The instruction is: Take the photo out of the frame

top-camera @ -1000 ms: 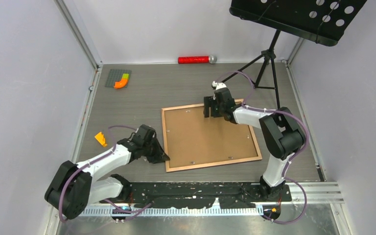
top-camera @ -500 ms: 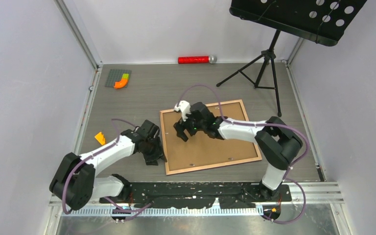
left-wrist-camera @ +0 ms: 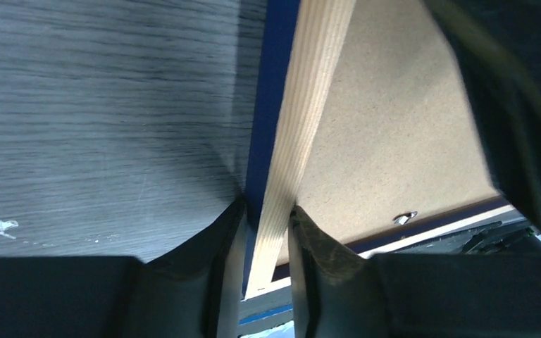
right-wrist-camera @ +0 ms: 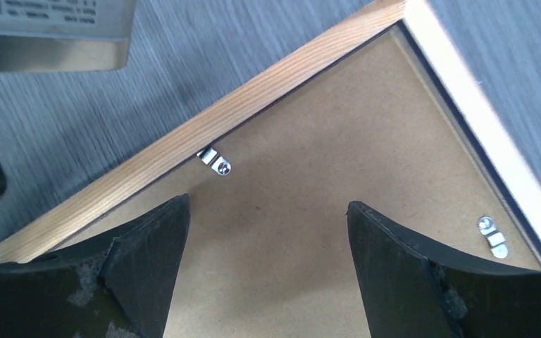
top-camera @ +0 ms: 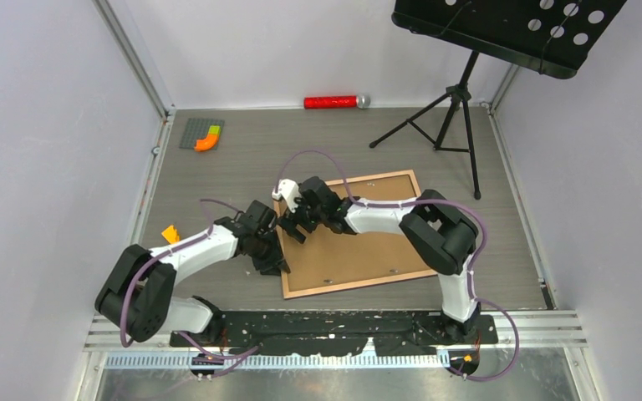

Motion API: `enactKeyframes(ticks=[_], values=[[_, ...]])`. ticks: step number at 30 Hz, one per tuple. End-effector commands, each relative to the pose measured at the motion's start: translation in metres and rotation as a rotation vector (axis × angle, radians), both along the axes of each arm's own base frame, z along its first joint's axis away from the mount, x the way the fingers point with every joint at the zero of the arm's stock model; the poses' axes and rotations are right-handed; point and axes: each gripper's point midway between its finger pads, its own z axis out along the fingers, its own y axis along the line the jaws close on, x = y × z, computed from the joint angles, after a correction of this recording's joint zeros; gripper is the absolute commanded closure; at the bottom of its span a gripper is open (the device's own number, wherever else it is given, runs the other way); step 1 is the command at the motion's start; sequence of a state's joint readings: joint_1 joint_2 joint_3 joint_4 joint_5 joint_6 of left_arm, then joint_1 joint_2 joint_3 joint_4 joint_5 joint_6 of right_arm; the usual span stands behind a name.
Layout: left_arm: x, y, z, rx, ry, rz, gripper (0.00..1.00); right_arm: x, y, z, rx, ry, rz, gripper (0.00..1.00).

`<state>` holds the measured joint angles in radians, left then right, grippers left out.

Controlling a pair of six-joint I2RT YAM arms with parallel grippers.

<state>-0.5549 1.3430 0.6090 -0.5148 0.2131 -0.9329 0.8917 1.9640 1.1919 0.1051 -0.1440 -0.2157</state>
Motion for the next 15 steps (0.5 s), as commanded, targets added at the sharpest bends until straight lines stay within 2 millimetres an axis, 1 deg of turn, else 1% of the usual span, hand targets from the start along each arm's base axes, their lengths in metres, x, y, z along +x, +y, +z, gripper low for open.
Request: enactKeyframes(ticks=[1,5,6,7,8,10,11,12,13,14,15], values=[[-0.006,0.022,-0.023,0.120,0.019,-0.015,0.75,-0.003,0.015,-0.002,-0.053,-0.059,0.055,0.13],[-0.013,0.024,-0.031,0.123,0.043,-0.025,0.82,-0.003,0.019,-0.011,-0.042,-0.032,0.024,0.13],[-0.014,0.024,-0.033,0.120,0.050,-0.028,0.83,0.000,0.023,-0.008,-0.029,-0.037,0.009,0.14],[-0.015,0.023,-0.034,0.120,0.053,-0.031,0.85,0.004,0.022,-0.012,-0.032,-0.029,-0.035,0.14],[-0.016,0.024,-0.035,0.123,0.056,-0.035,0.87,0.010,0.025,-0.008,-0.022,-0.037,-0.063,0.15],[-0.018,0.026,-0.036,0.130,0.063,-0.043,0.91,0.028,0.017,-0.014,-0.052,-0.063,-0.190,0.17],[-0.019,0.027,-0.037,0.131,0.065,-0.048,0.92,0.032,0.016,-0.015,-0.045,-0.056,-0.232,0.19],[-0.020,0.027,-0.037,0.130,0.067,-0.051,0.93,0.039,0.011,-0.017,-0.061,-0.070,-0.287,0.20],[-0.022,0.027,-0.037,0.130,0.067,-0.056,0.93,0.041,0.011,-0.019,-0.054,-0.057,-0.326,0.21],[-0.023,0.028,-0.038,0.133,0.069,-0.061,0.94,0.047,0.008,-0.020,-0.053,-0.059,-0.376,0.27],[-0.024,0.030,-0.039,0.137,0.074,-0.065,0.95,0.049,0.009,-0.020,-0.046,-0.055,-0.401,0.29]])
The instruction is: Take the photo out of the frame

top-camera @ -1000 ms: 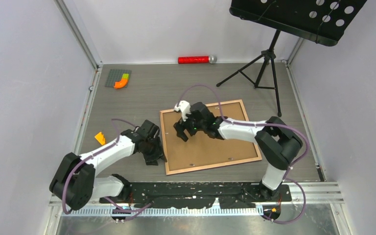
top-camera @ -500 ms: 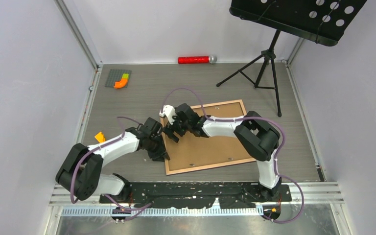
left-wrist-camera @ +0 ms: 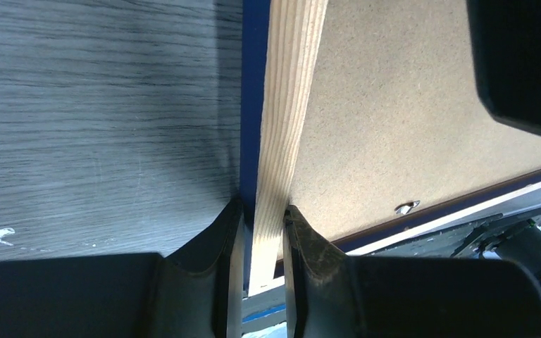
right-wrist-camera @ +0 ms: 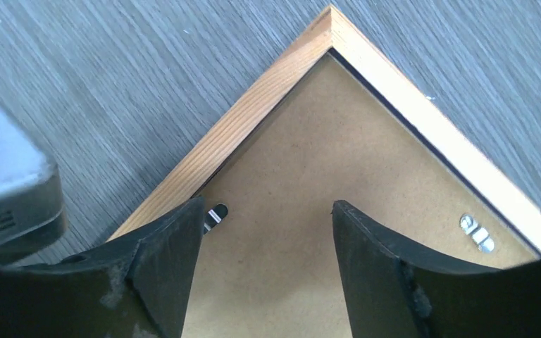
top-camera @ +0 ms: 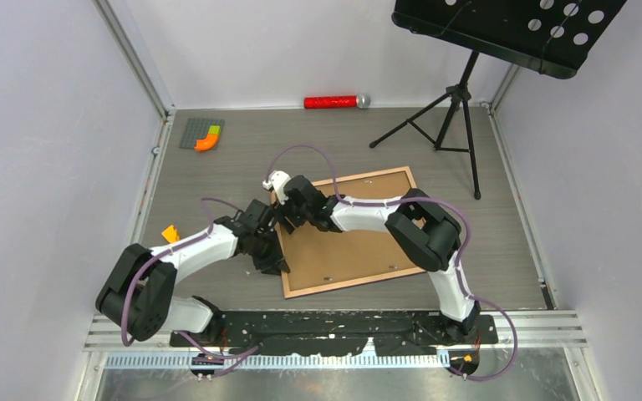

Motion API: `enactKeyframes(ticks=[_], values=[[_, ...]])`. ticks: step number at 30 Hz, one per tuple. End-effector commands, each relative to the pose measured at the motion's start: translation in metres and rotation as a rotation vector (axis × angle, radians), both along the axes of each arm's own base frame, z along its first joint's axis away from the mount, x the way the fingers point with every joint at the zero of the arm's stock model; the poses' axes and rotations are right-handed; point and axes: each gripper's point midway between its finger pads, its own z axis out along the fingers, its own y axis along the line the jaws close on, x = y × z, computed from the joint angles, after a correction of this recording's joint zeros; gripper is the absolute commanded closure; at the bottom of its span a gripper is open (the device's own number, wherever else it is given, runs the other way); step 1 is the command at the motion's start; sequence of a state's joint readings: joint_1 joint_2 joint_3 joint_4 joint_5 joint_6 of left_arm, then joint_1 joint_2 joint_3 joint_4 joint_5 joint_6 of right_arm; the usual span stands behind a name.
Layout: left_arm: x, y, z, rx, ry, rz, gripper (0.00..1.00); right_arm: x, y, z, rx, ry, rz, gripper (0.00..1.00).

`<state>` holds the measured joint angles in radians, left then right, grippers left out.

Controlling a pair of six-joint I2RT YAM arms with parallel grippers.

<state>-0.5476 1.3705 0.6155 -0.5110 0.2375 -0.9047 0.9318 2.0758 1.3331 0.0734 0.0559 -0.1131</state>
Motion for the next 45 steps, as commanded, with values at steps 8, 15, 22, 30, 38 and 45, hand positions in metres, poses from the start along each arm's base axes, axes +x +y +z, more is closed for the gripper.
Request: enactKeyframes(ticks=[8,15,22,30,38,45], values=[[-0.027,0.034,-0.034,0.157,0.064,-0.059,0.96,0.037,-0.012,-0.004,0.016,-0.015,-0.346,0.27],[-0.015,0.030,-0.019,0.138,0.018,-0.056,0.93,0.073,-0.024,0.052,0.123,-0.066,-0.419,0.22],[0.028,0.030,0.007,0.113,-0.100,-0.005,0.89,0.049,-0.048,0.119,0.165,-0.201,-0.132,0.08],[0.073,0.051,0.062,0.140,-0.311,0.048,0.21,-0.025,-0.116,0.126,0.122,-0.175,0.040,0.04],[0.049,0.101,0.102,0.247,-0.474,0.195,0.00,-0.097,-0.110,0.112,0.164,-0.057,0.230,0.04],[0.016,0.149,0.095,0.298,-0.498,0.397,0.00,-0.150,-0.065,0.098,0.091,-0.039,0.523,0.02]])
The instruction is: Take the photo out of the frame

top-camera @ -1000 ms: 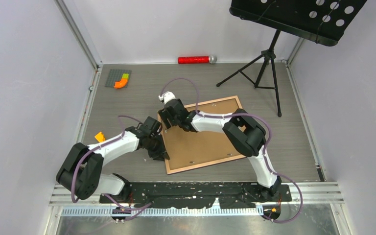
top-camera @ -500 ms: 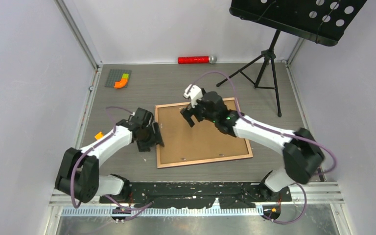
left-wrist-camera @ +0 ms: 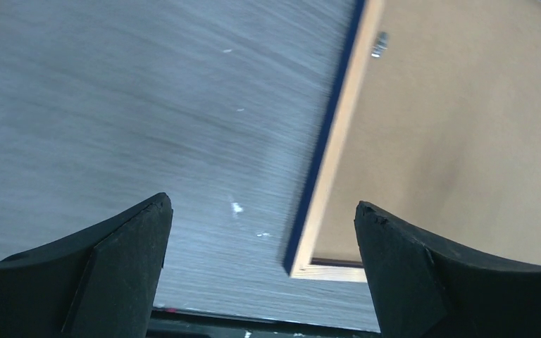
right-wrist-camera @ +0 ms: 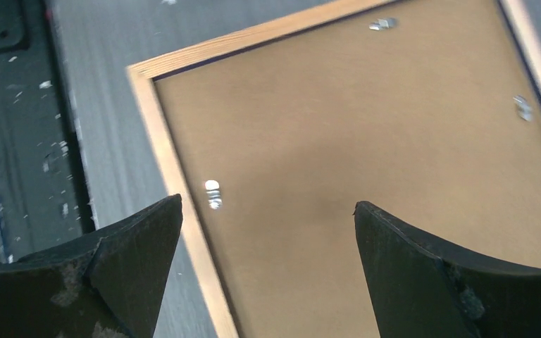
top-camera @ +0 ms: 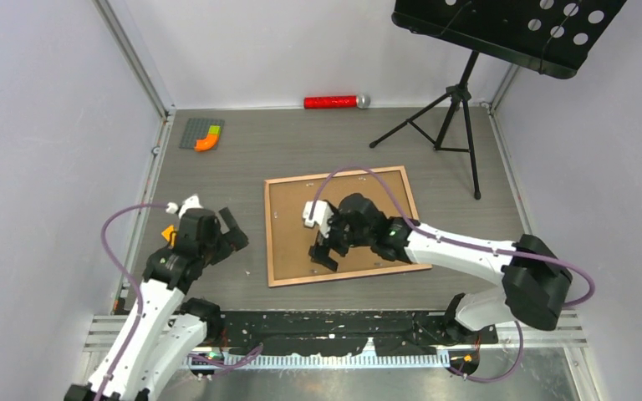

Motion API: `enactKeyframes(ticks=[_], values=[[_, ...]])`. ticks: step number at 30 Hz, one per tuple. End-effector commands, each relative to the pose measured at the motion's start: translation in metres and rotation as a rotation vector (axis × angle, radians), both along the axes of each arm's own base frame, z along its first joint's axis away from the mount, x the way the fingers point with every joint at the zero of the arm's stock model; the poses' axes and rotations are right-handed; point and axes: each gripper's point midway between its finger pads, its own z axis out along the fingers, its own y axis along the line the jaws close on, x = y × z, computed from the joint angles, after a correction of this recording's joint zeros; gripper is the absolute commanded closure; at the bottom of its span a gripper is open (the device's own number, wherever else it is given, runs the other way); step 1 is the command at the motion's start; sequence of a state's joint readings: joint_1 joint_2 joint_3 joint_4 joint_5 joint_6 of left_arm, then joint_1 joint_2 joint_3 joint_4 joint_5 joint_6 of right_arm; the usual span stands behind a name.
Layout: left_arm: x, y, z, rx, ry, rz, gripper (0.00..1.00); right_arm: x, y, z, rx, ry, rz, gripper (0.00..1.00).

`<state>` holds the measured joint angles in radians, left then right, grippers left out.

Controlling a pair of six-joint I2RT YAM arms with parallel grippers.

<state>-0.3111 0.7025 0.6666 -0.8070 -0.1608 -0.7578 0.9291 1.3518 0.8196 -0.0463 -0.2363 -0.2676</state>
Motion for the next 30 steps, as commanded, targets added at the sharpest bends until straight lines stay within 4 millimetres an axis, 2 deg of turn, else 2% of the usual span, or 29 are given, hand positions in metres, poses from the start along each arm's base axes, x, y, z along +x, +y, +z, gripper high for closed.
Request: enactKeyframes(ticks=[1,5,9,14,17,21,23,24,25,26,28,30], values=[[-0.026,0.033,-0.021,0.045,0.067,0.142,0.00,-0.029,0.038,0.003,-0.042,-0.018,0.234,0.01],[-0.034,0.033,-0.019,0.016,0.075,0.173,0.00,-0.063,0.064,-0.020,-0.174,-0.042,0.424,0.05],[-0.037,0.030,-0.019,-0.010,0.074,0.176,0.00,-0.075,0.080,-0.039,-0.231,-0.085,0.492,0.08],[-0.042,0.027,-0.024,-0.033,0.087,0.174,0.00,-0.060,0.089,-0.069,-0.339,-0.132,0.451,0.13],[-0.045,0.024,-0.030,-0.051,0.103,0.168,0.00,-0.057,0.092,-0.078,-0.370,-0.135,0.442,0.22],[-0.046,0.021,-0.033,-0.065,0.109,0.158,0.00,-0.056,0.089,-0.092,-0.396,-0.127,0.418,0.27],[-0.046,0.021,-0.033,-0.065,0.107,0.156,0.00,-0.056,0.087,-0.098,-0.413,-0.114,0.412,0.40],[-0.046,0.021,-0.033,-0.064,0.107,0.154,0.00,-0.057,0.086,-0.099,-0.420,-0.103,0.408,0.53],[-0.046,0.020,-0.032,-0.066,0.103,0.150,0.00,-0.058,0.085,-0.099,-0.418,-0.095,0.410,0.61],[-0.046,0.019,-0.032,-0.068,0.102,0.145,0.00,-0.059,0.084,-0.100,-0.416,-0.085,0.403,0.76],[-0.043,0.014,-0.030,-0.088,0.082,0.119,0.00,-0.062,0.084,-0.095,-0.400,-0.072,0.388,0.90],[-0.038,0.002,-0.024,-0.135,0.048,0.057,0.00,-0.060,0.086,-0.082,-0.366,-0.073,0.358,0.94]])
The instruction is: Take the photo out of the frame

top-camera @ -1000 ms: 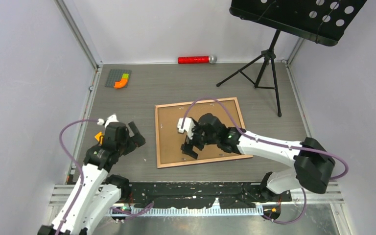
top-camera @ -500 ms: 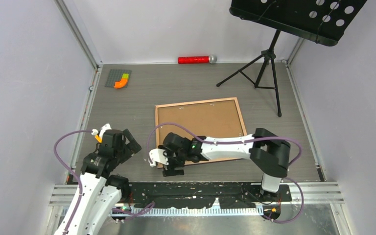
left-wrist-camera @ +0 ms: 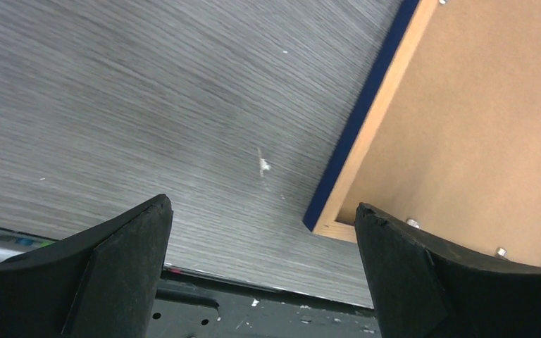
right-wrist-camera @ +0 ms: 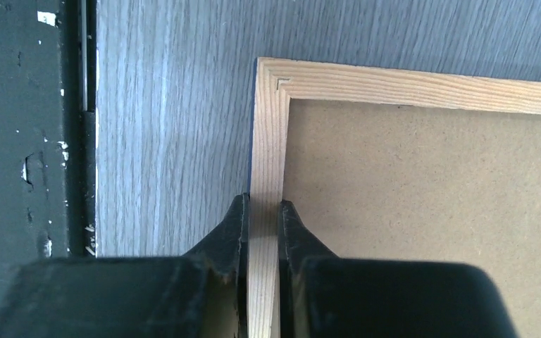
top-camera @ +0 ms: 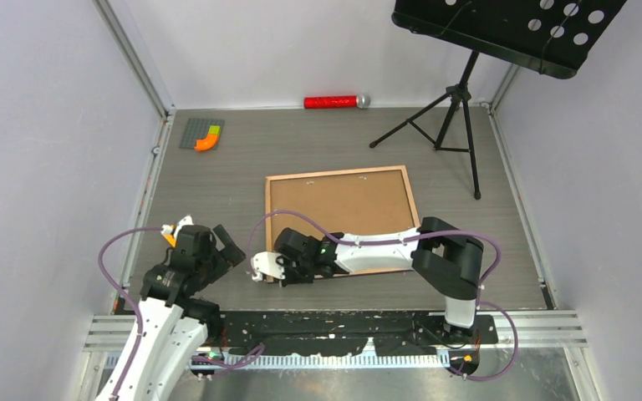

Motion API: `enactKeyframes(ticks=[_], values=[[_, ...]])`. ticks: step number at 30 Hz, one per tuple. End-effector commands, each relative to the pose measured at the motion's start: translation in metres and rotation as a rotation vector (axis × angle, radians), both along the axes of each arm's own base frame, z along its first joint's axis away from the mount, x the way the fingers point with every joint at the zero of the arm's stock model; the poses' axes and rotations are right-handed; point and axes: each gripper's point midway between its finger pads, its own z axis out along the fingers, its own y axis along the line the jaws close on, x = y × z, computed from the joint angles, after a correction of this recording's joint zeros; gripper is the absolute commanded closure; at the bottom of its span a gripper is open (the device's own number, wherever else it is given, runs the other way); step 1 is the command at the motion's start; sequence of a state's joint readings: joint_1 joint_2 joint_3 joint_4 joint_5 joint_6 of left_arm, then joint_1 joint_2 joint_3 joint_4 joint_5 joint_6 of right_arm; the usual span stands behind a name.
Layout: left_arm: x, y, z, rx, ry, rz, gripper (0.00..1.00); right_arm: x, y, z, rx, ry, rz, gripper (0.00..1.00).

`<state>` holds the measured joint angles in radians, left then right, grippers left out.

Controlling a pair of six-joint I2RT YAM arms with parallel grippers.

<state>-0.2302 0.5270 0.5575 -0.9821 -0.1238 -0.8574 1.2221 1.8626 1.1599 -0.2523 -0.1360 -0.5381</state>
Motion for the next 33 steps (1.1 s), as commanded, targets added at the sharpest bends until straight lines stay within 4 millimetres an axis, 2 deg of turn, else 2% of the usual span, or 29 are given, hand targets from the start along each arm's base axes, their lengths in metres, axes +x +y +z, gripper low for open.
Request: enactKeyframes(ticks=[1,4,8,11,16,19,20,21,26,28,29,30,31,32,33], values=[[0.012,-0.025,0.013,-0.110,-0.096,-0.101,0.00,0.003,0.007,0.032,0.074,-0.005,-0.055,0.94],[0.016,-0.055,0.021,-0.250,-0.169,-0.214,0.00,0.005,0.014,0.063,0.152,-0.001,-0.107,0.95],[0.018,-0.078,0.015,-0.394,-0.205,-0.254,0.00,0.002,0.018,0.095,0.225,0.017,-0.128,0.95],[0.026,-0.094,0.016,-0.493,-0.258,-0.284,0.00,0.001,0.016,0.109,0.240,0.023,-0.137,0.95],[0.034,-0.107,0.005,-0.585,-0.251,-0.286,0.00,-0.001,0.021,0.125,0.273,0.039,-0.139,0.95],[0.042,-0.115,0.009,-0.633,-0.266,-0.304,0.01,-0.006,0.023,0.130,0.289,0.063,-0.123,0.95],[0.045,-0.118,0.012,-0.647,-0.276,-0.312,0.04,-0.008,0.023,0.131,0.293,0.070,-0.116,0.95],[0.047,-0.120,0.014,-0.659,-0.275,-0.315,0.11,-0.008,0.024,0.132,0.298,0.070,-0.118,0.95],[0.050,-0.124,0.012,-0.686,-0.243,-0.304,0.73,0.000,0.029,0.138,0.322,0.045,-0.143,0.95],[0.051,-0.124,0.013,-0.696,-0.234,-0.290,0.93,0.005,0.031,0.141,0.334,0.031,-0.165,0.94],[0.051,-0.124,0.014,-0.703,-0.229,-0.279,1.00,0.007,0.032,0.141,0.338,0.027,-0.173,0.89],[0.051,-0.123,0.015,-0.707,-0.221,-0.267,1.00,0.009,0.031,0.142,0.339,0.014,-0.182,0.82],[0.051,-0.123,0.015,-0.708,-0.208,-0.254,1.00,0.011,0.028,0.140,0.332,0.000,-0.188,0.68],[0.051,-0.122,0.018,-0.708,-0.201,-0.243,1.00,0.012,0.025,0.147,0.347,-0.015,-0.188,0.62],[0.050,-0.121,0.020,-0.706,-0.182,-0.224,1.00,0.014,0.021,0.147,0.351,-0.040,-0.190,0.48]])
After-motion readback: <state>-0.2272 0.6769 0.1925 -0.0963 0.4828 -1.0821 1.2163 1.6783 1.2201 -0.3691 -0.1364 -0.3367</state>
